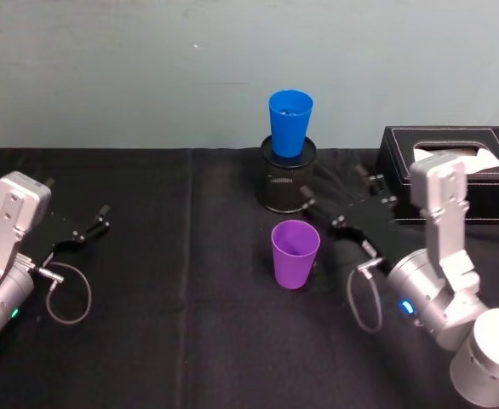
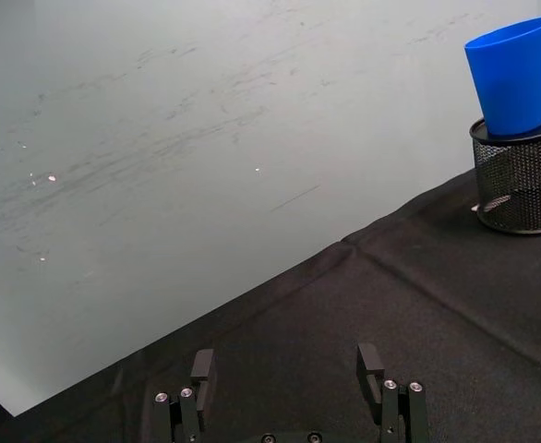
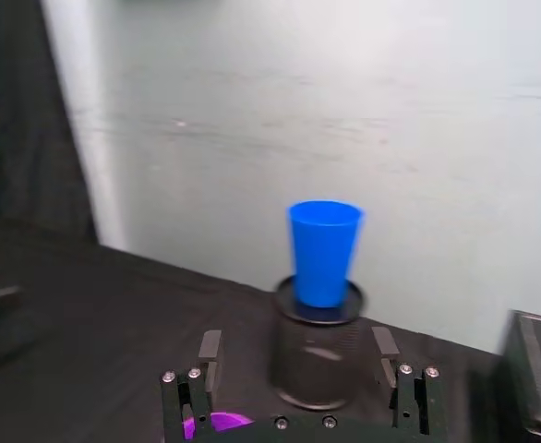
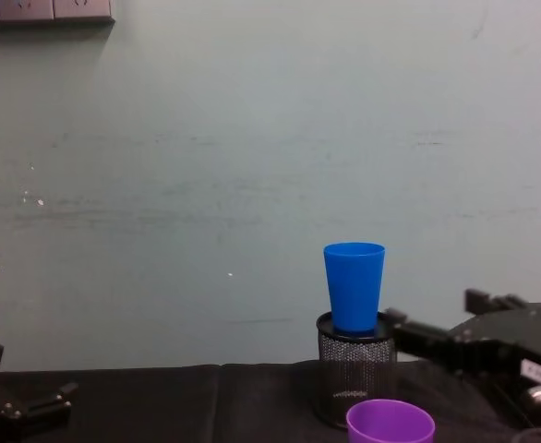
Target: Pick up one cup with a gripper and tap it against the other cup.
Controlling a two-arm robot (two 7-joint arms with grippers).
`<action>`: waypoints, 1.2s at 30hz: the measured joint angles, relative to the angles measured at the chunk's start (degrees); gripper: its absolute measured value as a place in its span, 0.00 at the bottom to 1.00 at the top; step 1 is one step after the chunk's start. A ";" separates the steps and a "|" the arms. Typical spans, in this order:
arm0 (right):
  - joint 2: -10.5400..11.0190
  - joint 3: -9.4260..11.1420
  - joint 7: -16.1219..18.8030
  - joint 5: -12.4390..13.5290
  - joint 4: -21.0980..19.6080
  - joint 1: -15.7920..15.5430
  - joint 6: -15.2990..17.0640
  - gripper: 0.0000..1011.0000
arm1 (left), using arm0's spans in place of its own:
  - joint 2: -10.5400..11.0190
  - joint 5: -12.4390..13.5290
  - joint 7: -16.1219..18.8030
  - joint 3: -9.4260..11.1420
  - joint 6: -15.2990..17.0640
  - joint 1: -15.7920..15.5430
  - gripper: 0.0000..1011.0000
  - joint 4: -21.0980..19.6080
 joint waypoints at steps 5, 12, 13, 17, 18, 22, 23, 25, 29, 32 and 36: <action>-0.32 2.19 -2.28 -0.41 -0.41 -0.19 1.86 0.99 | 0.00 0.00 0.00 0.00 0.00 0.00 0.99 0.00; -0.95 4.73 -4.60 -1.95 1.11 -0.45 2.36 0.99 | 0.00 0.01 0.00 0.00 0.00 0.00 0.99 0.00; -1.11 4.87 -4.94 -2.64 1.89 -0.43 2.13 0.99 | 0.00 0.00 0.00 0.00 0.00 0.00 0.99 0.00; -1.95 4.89 -6.28 -4.74 4.20 -0.22 -0.08 0.99 | 0.00 0.00 0.00 0.00 0.00 0.00 0.99 0.00; -2.16 4.89 -6.65 -5.17 4.76 -0.18 -0.71 0.99 | 0.00 0.00 0.00 0.00 0.00 0.00 0.99 0.00; -2.26 4.90 -6.95 -5.42 4.92 -0.12 -1.05 0.99 | 0.00 0.00 0.00 0.00 0.00 0.00 0.99 0.00; -2.24 4.89 -6.94 -5.40 4.85 -0.12 -0.99 0.99 | 0.00 0.00 0.00 0.00 0.00 0.00 0.99 0.00; -2.17 4.90 -6.81 -5.28 4.68 -0.12 -0.80 0.99 | 0.00 0.01 0.00 0.00 0.00 0.00 0.99 0.00; -2.07 4.88 -6.72 -5.04 4.48 -0.13 -0.60 0.99 | 0.00 0.00 0.00 0.00 0.00 0.00 0.99 0.00; -2.02 4.86 -6.64 -4.98 4.33 -0.15 -0.44 0.99 | 0.00 0.00 0.00 0.00 0.00 0.00 0.99 0.00; -1.96 4.84 -6.39 -4.87 4.20 -0.17 -0.33 0.99 | 0.00 0.00 0.00 0.00 0.00 0.00 0.99 0.00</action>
